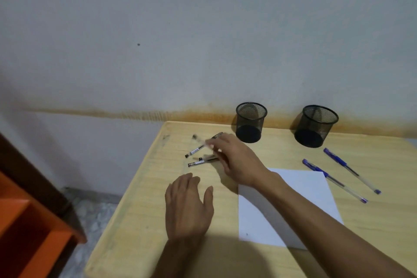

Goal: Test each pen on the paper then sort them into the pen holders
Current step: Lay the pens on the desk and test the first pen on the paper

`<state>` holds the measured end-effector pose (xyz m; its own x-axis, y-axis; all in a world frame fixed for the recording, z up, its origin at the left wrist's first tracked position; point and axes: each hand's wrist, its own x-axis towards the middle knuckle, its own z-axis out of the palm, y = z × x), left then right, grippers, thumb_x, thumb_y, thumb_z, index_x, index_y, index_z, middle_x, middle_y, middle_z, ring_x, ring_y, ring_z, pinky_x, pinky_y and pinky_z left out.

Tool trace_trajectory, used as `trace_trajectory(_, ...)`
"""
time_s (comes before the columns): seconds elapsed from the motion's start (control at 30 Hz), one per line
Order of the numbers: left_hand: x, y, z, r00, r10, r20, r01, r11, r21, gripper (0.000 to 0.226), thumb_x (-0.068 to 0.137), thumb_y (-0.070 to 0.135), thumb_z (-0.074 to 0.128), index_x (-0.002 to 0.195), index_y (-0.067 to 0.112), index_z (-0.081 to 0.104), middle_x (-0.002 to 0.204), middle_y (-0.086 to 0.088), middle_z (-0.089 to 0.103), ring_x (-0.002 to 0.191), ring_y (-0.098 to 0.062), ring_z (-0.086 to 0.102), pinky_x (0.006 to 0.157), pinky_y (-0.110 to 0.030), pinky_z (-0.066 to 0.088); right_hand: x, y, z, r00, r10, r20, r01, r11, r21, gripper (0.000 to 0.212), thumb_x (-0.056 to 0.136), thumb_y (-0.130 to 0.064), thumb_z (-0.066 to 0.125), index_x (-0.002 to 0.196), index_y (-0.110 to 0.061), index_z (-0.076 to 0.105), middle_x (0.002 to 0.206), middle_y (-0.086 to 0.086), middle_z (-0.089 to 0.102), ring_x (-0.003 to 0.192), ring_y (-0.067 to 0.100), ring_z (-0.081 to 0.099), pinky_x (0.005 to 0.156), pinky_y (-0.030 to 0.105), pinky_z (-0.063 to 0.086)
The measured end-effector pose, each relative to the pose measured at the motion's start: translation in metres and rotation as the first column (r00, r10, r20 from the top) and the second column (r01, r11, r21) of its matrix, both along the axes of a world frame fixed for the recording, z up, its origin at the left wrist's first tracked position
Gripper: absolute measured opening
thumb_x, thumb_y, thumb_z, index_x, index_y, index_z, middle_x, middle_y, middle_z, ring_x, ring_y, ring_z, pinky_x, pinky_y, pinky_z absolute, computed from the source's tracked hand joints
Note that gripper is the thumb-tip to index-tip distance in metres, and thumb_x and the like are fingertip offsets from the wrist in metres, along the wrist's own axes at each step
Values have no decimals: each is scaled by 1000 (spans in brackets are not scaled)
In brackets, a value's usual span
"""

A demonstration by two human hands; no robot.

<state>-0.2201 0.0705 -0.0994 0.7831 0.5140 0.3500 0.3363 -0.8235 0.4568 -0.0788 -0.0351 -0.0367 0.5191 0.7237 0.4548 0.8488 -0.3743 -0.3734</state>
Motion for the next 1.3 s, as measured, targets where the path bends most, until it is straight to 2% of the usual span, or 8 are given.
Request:
trace_trajectory(0.13,-11,-8,25,982,-50,181,86,977,-196,35,92,38,62,124,23,59,119,13,60,118,-4,49,101,-35,42,-28,-31,43,893,-88,-442,280,877,390,9,101,-17,61,106,-16,68,95,-1,69,80,9,62,72,24,50)
trace_trajectory(0.23,-21,-30,57,951,-132,279,202,949,-241,40,95,37,58,134,33,51,119,22,47,105,26,38,87,-4,33,-51,-73,57,780,-36,-625,456,717,528,9,102,-19,62,101,-13,67,88,6,74,77,15,72,74,28,59)
trace_trajectory(0.33,-18,-57,81,898,-287,335,358,917,-175,39,97,36,57,135,31,53,126,17,57,118,15,46,97,-10,36,-75,-109,60,690,37,-723,556,613,562,13,102,-16,61,103,-4,65,85,12,75,74,10,74,70,21,59)
trace_trajectory(0.47,-9,-95,88,865,-392,312,411,912,6,38,95,44,50,121,23,67,107,8,71,98,-9,63,88,-37,51,-95,-145,53,642,65,-764,615,552,564,14,100,-17,63,102,-4,65,83,12,76,76,16,76,71,23,61)
trace_trajectory(0.77,9,-129,75,796,-546,262,450,823,348,23,99,30,51,97,16,70,85,5,66,75,-16,53,69,-30,42,-96,-189,40,567,69,-821,661,556,504,12,99,-21,63,102,-10,68,83,6,78,76,10,76,68,20,58)
trace_trajectory(0.93,6,-136,79,790,-563,245,525,826,204,26,96,27,50,86,14,70,75,5,63,66,-12,50,62,-25,40,-86,-199,36,569,96,-817,628,590,507,11,101,-15,60,98,-7,68,78,3,78,70,11,74,70,22,60)
trace_trajectory(1.1,-14,-79,76,942,-269,201,303,939,-163,20,91,23,60,75,19,72,67,10,66,64,-11,62,65,-36,50,-42,-247,58,600,254,-759,727,224,649,19,103,-3,54,86,-12,57,63,2,70,51,10,64,55,16,54)
trace_trajectory(1.3,1,-26,59,996,-80,45,84,994,-75,15,92,31,61,83,23,70,80,9,61,75,-16,57,65,-34,44,-48,-216,51,571,266,-777,695,348,629,14,105,-15,53,91,-15,56,80,15,74,65,18,73,62,21,60)
